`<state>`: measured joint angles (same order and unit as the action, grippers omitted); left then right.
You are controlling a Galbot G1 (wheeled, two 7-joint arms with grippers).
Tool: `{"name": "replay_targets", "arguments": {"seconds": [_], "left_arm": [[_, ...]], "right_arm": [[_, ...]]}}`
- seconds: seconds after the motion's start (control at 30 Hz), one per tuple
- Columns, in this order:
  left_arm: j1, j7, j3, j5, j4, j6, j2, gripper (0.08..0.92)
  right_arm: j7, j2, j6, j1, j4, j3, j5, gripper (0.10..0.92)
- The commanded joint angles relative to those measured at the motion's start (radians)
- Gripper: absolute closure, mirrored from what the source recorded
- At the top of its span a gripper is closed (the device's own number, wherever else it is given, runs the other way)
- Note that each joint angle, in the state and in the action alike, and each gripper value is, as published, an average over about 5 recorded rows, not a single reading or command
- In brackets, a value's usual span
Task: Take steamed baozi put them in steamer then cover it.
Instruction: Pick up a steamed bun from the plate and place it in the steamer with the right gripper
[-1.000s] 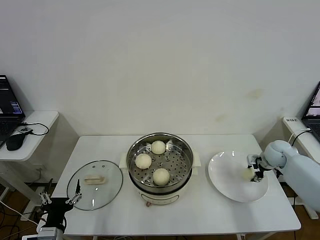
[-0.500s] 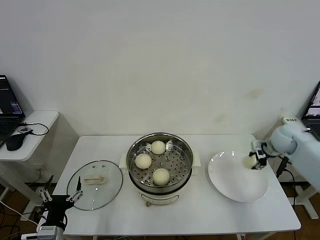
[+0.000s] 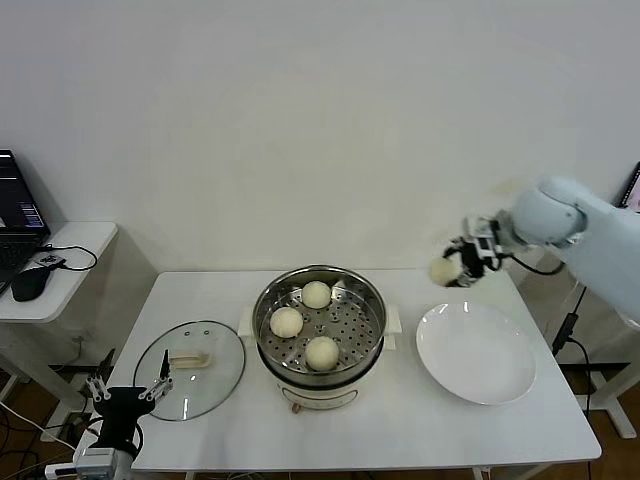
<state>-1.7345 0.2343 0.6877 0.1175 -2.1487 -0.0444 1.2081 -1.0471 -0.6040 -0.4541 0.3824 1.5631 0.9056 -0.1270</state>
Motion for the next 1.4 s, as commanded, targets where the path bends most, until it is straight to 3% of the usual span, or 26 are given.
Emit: {"name": "replay_targets", "arguments": {"seconds": [0.03,0.47,0.83,1.4], "left_arm": [[-0.002,0.001,0.001,0.035,0.001,-0.005,0.003,0.177],[0.001,0.003,0.023,0.031,0.007,-0.001,0.007,0.177],[0.008,0.002,0.025,0.025,0.020,0.003,0.006,0.177],[0.018,0.002,0.015,0.015,0.031,0.003,0.009,0.177]], "right_arm": [[0.145,-0.242,-0.178,0.197,0.084,0.201,-0.294,0.418],[0.310,-0.394,-0.275,0.065,0.025,0.267,-0.317,0.414],[0.309,-0.416,-0.274,0.000,-0.042,0.277,-0.228,0.406],[0.277,-0.361,-0.274,-0.021,-0.006,0.264,-0.196,0.400]]}}
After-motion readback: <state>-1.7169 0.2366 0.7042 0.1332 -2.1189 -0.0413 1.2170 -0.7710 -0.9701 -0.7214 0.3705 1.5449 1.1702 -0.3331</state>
